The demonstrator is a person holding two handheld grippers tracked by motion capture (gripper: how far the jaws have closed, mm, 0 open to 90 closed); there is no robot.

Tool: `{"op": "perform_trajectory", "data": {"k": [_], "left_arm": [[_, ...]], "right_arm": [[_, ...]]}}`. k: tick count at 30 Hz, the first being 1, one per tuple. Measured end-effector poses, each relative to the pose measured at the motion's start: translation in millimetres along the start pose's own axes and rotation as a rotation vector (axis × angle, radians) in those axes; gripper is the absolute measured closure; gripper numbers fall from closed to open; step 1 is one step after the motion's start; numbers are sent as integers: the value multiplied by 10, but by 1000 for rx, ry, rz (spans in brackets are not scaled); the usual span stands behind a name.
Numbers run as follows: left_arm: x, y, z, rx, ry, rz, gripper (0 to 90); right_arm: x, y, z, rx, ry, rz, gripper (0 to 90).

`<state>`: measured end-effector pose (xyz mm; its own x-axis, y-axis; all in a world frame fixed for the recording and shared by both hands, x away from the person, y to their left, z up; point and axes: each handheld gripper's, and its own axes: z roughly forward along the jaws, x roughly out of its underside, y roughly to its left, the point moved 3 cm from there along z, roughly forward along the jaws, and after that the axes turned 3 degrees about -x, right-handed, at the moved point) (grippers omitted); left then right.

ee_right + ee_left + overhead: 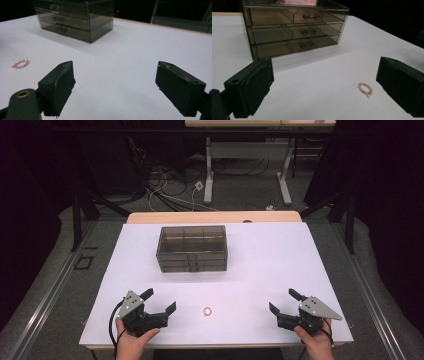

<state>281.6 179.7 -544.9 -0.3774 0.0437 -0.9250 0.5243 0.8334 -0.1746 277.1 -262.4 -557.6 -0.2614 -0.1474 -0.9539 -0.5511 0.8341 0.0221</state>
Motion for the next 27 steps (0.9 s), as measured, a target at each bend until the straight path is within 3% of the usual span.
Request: {"op": "perform_trajectory", "data": {"k": [3,6,9,12,17,23,25,27], "left_arm": [[12,-2,17,-12,-6,6,15],[25,0,14,-15,8,0,15],[52,1,14,-20,23,-23,17],[64,13,18,-25,35,-51,116],[66,26,71,-30,22,-97,90],[57,-5,104,-35,26,-84,86],[48,-15,123,-45,37,-62,87],[36,-28,153,-42,43,-69,88]], "right_arm": [[-22,-38,2,-8,-35,63,150],[-18,-40,2,-10,-37,52,149],[-21,-14,28,-26,-31,73,149],[-12,18,67,-45,-17,77,149],[-8,78,100,-68,-7,57,149],[-6,93,92,-75,-10,45,148],[1,84,83,-75,-13,54,148],[9,76,77,-74,-6,53,148]]}}
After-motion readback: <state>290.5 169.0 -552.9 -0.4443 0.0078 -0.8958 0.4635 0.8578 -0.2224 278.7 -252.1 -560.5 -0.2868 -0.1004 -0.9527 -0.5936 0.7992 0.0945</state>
